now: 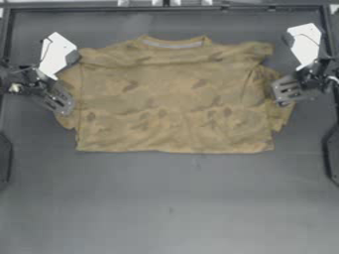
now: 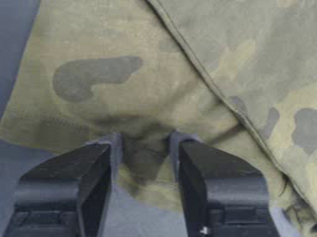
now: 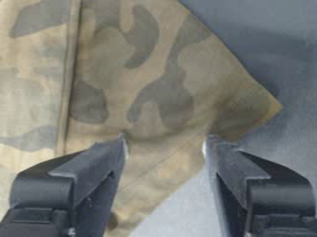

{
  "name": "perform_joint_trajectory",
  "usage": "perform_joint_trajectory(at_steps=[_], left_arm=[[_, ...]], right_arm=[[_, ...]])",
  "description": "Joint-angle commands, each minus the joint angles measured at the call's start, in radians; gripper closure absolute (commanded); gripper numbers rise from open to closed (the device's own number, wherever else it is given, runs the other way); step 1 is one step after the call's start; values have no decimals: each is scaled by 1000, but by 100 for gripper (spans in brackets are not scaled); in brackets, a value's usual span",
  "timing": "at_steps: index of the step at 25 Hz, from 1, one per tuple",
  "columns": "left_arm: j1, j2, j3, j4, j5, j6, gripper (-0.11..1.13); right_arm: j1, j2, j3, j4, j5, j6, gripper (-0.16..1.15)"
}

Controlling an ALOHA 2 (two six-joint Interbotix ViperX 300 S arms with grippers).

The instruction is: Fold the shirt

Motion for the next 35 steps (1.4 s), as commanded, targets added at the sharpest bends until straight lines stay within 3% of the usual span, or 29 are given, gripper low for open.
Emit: perform_joint_trajectory(at_steps=[1,7,9,16,27,35], left_arm=[[-2,-2,-6,-14,-2,-2,42],[-25,-2,-8,-14,8,6,88],[-43,-2,-12,-14,15,25,99],[-86,-15,-64,-6,54,51,99],[-106,-147,-147,26,118,51,99],[-160,-163,-244,34,118,51,98]], right_arm=[[23,18,-12,14,29,-6,31],[55,37,-29,14,35,-14,90],[61,35,-35,12,38,-15,98],[91,-21,-69,5,67,-17,92],[133,-229,-135,-9,104,-8,92],[192,-236,-233,-11,97,2,91]])
